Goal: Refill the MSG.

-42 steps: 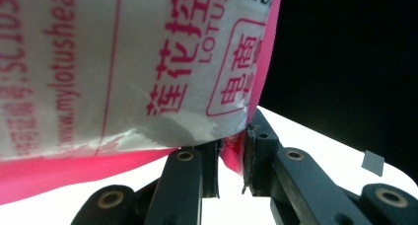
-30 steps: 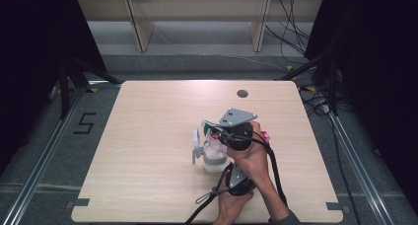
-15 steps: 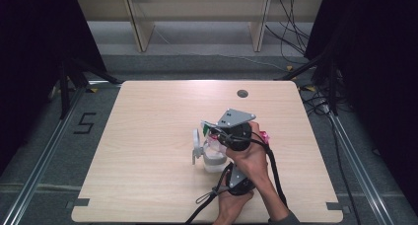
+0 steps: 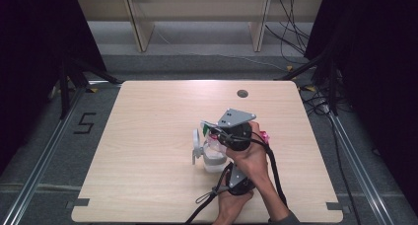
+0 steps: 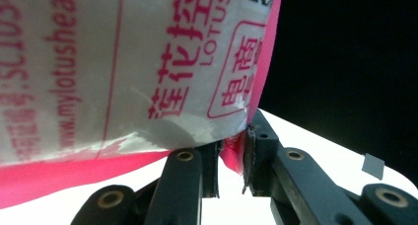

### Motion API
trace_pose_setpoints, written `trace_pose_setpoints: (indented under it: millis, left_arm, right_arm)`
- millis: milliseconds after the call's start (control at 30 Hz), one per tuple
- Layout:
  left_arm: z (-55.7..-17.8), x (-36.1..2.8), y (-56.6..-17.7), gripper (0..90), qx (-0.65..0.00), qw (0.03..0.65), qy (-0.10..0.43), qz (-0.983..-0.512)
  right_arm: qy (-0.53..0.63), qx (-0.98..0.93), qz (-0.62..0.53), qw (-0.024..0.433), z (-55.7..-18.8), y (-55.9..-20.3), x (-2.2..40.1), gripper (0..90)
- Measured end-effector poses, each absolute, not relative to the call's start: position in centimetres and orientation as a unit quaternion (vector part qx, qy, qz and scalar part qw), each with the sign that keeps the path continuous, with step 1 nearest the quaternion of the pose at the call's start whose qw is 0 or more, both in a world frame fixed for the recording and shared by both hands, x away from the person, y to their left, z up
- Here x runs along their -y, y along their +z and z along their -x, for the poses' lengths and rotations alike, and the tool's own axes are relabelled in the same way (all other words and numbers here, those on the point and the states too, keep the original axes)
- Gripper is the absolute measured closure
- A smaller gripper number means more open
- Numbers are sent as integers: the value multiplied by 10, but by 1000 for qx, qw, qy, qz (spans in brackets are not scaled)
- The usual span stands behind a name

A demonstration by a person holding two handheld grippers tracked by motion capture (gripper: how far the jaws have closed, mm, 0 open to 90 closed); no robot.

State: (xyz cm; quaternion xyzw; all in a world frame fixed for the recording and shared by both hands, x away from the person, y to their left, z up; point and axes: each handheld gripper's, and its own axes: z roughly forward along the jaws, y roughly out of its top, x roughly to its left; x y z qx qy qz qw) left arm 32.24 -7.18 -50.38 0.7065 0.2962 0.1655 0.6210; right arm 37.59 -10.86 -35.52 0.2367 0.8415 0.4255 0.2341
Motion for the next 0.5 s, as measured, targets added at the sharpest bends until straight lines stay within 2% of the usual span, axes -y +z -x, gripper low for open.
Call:
trace_pose_setpoints:
  millis: [67, 400, 500]
  left_arm:
    - [-322, 72, -504, 784, -296, 622, 165, -706]
    - [-324, 72, -503, 784, -286, 625, 157, -709]
    - [-322, 75, -504, 784, -313, 641, 157, -683]
  right_arm:
    - [423, -845, -242, 222, -376, -356, 108, 900]
    - [428, -841, -232, 234, -375, -354, 108, 900]
    - [423, -844, -236, 231, -375, -355, 107, 900]
